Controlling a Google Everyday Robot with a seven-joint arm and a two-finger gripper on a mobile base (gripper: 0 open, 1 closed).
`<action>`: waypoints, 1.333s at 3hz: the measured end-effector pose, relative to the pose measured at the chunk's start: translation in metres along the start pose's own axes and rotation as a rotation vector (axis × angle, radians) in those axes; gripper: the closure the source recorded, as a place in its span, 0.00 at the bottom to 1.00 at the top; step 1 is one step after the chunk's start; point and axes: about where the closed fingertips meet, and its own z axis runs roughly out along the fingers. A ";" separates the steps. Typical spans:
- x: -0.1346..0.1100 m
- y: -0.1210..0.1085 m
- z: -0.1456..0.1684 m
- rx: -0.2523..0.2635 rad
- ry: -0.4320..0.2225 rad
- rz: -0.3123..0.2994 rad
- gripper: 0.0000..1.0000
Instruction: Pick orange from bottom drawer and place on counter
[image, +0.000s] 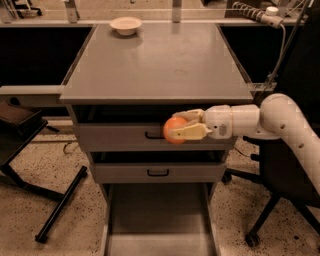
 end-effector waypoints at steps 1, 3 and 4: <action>0.000 0.000 0.001 -0.001 0.001 0.000 1.00; -0.067 -0.003 0.001 -0.020 0.059 -0.084 1.00; -0.132 -0.010 0.004 -0.033 0.093 -0.154 1.00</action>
Offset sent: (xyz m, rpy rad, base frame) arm 0.0106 -0.0002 0.0230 -0.0582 -0.0443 0.0251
